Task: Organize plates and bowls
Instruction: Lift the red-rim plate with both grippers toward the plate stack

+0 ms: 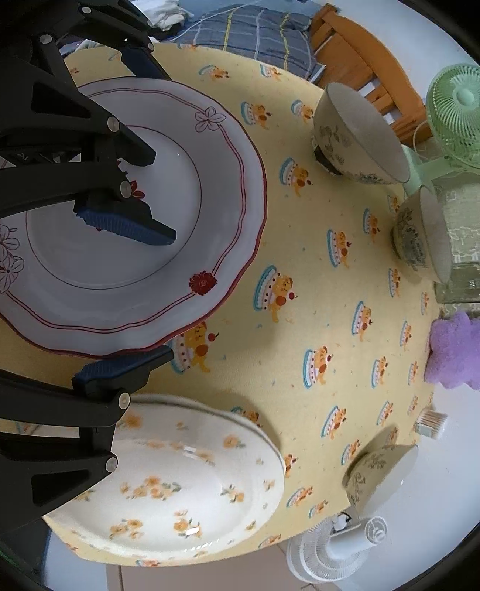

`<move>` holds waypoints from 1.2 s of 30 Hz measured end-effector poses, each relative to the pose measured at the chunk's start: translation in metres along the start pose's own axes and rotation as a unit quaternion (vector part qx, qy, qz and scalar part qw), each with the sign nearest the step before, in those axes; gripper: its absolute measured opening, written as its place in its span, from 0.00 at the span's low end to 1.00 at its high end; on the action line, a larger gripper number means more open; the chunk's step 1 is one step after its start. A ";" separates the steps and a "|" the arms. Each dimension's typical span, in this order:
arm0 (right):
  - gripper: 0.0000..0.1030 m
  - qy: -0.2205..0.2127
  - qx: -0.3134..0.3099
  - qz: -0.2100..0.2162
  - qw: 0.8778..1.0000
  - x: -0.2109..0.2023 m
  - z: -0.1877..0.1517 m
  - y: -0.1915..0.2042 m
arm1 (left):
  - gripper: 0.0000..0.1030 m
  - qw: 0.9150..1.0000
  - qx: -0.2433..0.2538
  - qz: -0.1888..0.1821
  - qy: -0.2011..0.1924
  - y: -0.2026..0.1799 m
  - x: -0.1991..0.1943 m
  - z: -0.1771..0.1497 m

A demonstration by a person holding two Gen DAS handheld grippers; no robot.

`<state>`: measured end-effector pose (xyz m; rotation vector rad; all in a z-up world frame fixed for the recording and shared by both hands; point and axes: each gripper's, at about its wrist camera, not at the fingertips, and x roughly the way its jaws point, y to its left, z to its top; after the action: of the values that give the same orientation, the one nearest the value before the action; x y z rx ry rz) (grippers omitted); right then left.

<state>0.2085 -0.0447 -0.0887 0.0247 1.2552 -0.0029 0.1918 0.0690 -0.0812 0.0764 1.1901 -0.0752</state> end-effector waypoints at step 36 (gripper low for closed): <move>0.58 -0.056 0.002 0.006 0.998 -0.080 -0.009 -0.133 | 0.63 0.999 0.001 0.000 -0.052 -0.131 -0.066 0.007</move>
<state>0.1729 -0.1786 -0.0180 0.0348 1.1432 0.0042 0.1608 -0.0605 -0.0199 0.0745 1.0866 -0.0790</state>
